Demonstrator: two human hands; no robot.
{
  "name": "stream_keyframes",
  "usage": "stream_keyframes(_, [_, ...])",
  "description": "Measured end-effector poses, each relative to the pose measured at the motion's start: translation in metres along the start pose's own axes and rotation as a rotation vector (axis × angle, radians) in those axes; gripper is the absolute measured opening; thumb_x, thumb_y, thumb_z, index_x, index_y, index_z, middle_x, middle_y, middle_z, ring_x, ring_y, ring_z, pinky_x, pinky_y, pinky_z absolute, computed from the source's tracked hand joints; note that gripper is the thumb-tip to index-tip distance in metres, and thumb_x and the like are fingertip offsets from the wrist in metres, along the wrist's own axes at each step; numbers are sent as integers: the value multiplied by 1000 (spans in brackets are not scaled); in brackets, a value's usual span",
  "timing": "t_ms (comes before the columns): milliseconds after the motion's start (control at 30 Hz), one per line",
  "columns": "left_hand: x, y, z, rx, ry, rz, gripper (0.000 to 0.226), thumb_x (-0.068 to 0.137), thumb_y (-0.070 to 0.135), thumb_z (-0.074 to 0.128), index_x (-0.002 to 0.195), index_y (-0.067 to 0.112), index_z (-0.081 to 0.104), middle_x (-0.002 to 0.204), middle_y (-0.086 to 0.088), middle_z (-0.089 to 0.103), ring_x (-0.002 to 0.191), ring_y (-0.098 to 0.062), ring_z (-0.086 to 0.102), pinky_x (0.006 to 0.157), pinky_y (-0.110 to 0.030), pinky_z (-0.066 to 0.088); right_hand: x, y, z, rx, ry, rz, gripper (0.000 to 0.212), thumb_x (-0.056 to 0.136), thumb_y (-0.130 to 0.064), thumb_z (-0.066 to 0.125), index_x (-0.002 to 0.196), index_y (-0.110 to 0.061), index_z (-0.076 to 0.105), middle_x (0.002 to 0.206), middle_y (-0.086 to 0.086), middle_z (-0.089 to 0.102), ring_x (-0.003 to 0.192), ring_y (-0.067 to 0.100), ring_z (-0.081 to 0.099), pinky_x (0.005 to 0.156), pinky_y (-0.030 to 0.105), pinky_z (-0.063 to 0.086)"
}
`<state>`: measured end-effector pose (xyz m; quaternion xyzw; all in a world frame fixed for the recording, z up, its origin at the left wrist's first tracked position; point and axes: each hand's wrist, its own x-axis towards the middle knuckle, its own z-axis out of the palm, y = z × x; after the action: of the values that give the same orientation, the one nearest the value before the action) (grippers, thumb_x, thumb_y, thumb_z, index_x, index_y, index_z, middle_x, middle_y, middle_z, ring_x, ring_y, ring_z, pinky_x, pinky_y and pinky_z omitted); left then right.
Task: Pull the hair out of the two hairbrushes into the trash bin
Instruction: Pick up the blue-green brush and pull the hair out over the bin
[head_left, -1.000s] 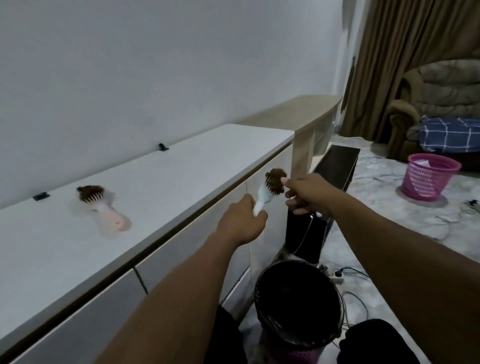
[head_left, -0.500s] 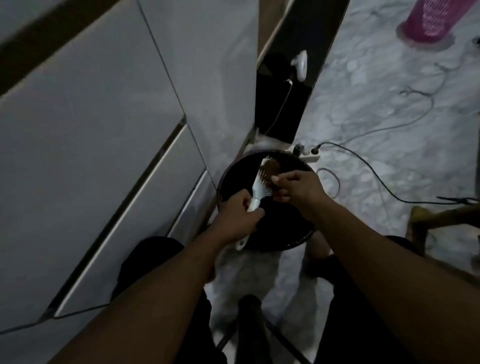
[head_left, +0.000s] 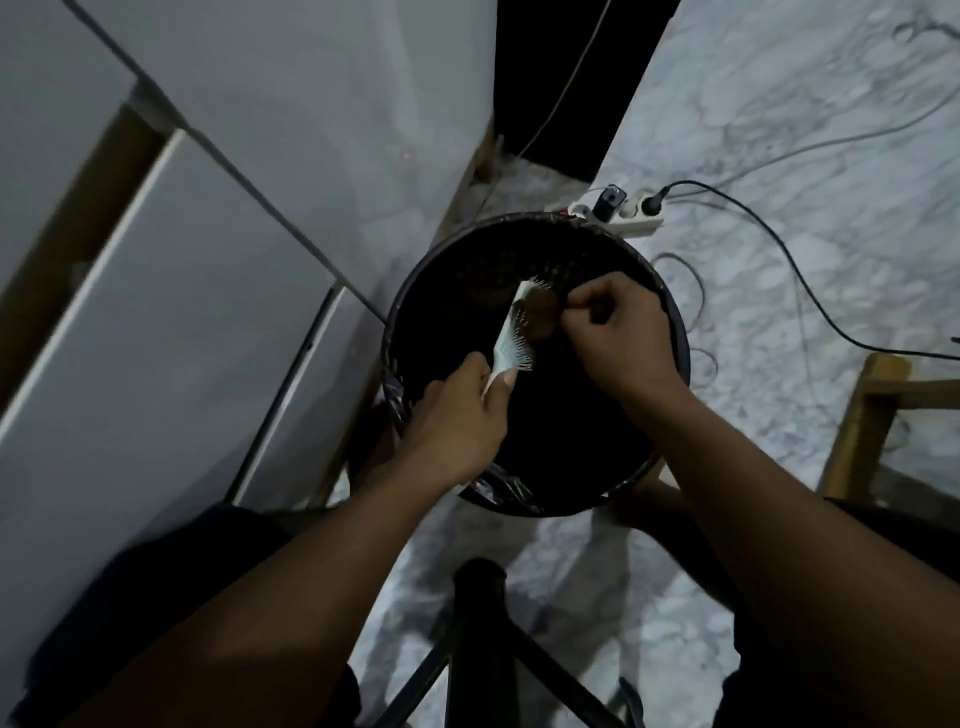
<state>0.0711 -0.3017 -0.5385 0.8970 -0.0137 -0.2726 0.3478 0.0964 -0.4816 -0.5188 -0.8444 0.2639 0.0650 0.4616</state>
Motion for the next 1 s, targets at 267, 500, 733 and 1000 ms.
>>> stream_keyframes(267, [16,7,2,-219,-94,162,36,105,45,44,80,19,38,53,2,39,41,-12,33,45,-33,32,30,-10,3,506,-41,234,11,86,-7,75,91,1,69,88,17,75,76,25,74,74,37,63])
stream_keyframes(500, [24,9,-3,-116,-5,132,33,104,47,42,78,27,37,54,6,45,43,-8,44,42,-19,31,39,-7,9,440,21,317,14,94,-15,66,83,-7,67,78,9,69,70,20,67,64,31,57])
stream_keyframes(733, [21,11,-2,-15,1,148,29,105,46,41,84,26,40,64,4,52,54,-13,54,48,-29,38,32,-5,9,577,-133,309,40,84,-36,75,105,-3,67,92,10,75,85,26,74,78,41,59])
stream_keyframes(1000, [23,13,-1,-31,-27,118,32,106,47,39,82,25,36,63,3,48,56,-16,49,50,-33,30,34,1,8,463,46,253,24,93,-16,66,71,-15,60,72,6,67,65,17,64,68,34,57])
